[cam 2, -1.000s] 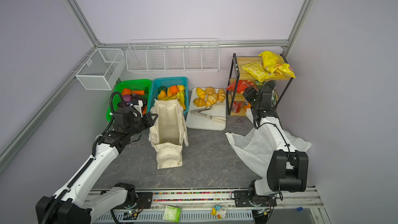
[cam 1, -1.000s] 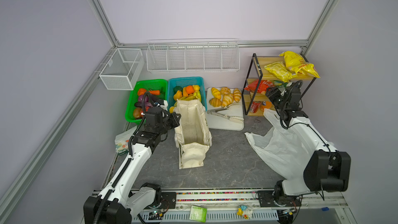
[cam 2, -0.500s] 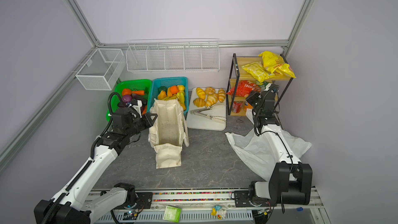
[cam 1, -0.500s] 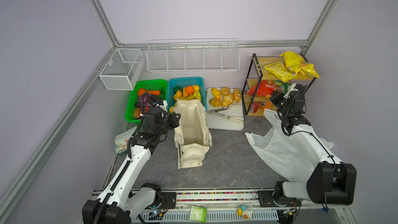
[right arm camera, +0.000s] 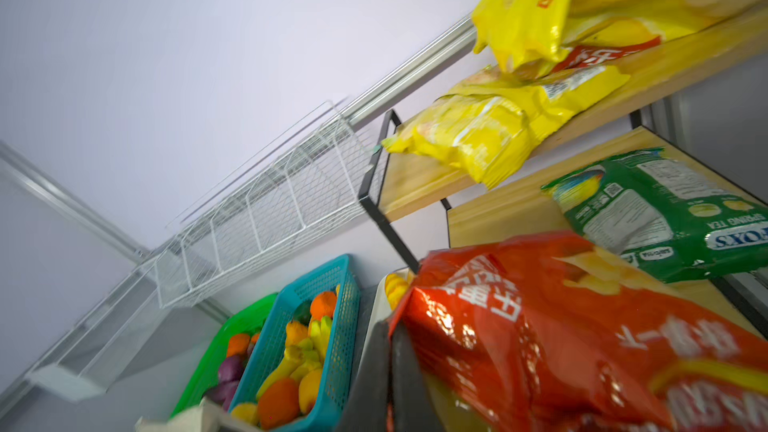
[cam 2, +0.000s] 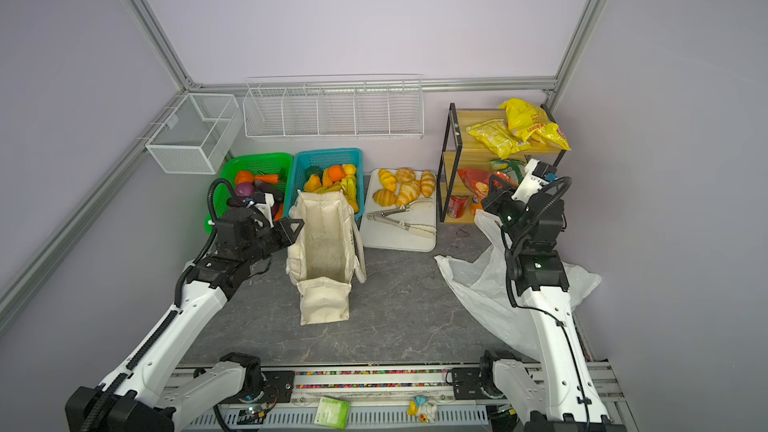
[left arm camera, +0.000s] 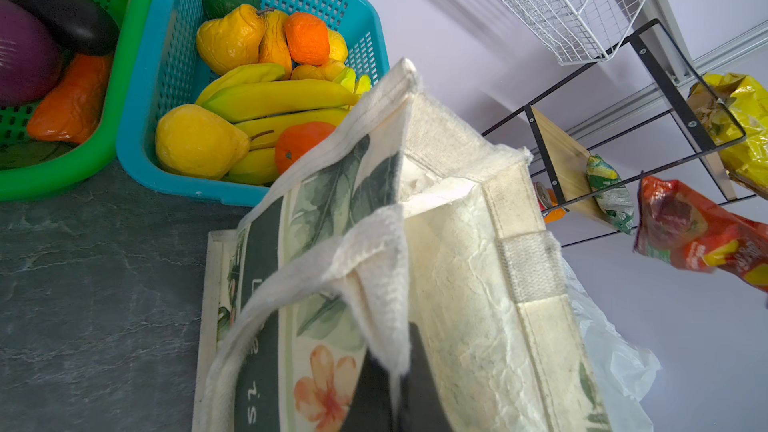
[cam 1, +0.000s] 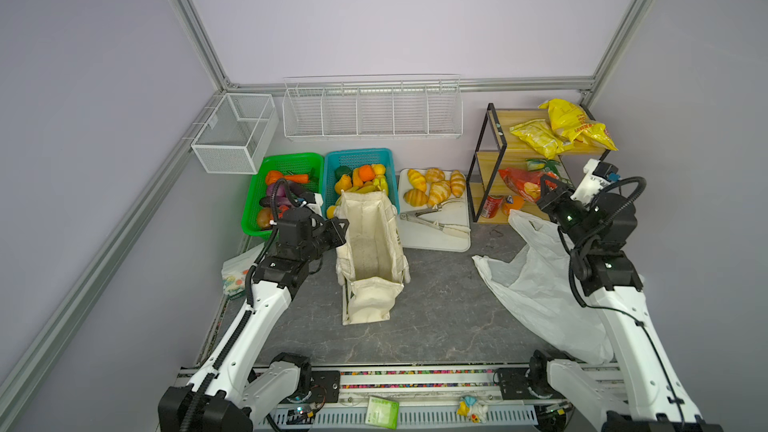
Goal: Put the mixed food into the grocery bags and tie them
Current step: 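Carry the red chip bag into the tote and release it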
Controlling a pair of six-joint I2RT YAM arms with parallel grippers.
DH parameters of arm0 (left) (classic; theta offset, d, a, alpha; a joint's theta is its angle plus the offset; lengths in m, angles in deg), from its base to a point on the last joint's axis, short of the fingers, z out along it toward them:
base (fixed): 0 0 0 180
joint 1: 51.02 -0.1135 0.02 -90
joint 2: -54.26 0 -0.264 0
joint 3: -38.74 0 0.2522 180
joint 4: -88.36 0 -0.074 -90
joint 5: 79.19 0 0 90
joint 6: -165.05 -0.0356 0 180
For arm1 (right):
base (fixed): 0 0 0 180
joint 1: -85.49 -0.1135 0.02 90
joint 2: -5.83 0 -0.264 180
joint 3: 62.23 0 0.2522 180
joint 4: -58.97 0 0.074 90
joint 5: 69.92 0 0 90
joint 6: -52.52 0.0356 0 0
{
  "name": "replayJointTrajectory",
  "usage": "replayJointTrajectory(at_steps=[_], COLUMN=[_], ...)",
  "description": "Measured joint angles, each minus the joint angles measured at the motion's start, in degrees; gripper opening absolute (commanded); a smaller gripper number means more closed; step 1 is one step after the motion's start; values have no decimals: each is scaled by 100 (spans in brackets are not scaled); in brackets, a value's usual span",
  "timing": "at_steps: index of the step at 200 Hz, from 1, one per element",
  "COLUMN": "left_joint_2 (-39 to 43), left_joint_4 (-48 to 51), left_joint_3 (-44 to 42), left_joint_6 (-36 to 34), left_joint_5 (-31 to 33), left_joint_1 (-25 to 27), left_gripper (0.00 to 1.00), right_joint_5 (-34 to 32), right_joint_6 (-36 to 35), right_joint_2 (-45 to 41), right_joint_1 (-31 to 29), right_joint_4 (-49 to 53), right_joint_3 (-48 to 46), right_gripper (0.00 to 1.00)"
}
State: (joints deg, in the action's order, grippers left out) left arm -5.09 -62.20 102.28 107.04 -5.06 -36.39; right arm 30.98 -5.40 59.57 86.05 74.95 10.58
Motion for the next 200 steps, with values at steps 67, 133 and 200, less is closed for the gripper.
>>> replayJointTrajectory(at_steps=[67, 133, 200], left_joint_2=[17, 15, 22], left_joint_4=[-9, -31, -92], left_joint_3=[-17, -20, -61], left_joint_6=[-66, -63, -61], left_joint_5=[0, -2, -11], left_joint_1=[0, 0, 0], left_gripper=[0, 0, 0], right_joint_5=[1668, 2439, 2435], right_joint_6=[-1110, -1679, -2802], right_joint_2=[286, 2640, 4004], right_joint_1=[-2017, -3987, -4253], right_joint_4=[780, 562, 1720], right_joint_3=[1600, 3211, 3460], right_gripper=[6, 6, 6])
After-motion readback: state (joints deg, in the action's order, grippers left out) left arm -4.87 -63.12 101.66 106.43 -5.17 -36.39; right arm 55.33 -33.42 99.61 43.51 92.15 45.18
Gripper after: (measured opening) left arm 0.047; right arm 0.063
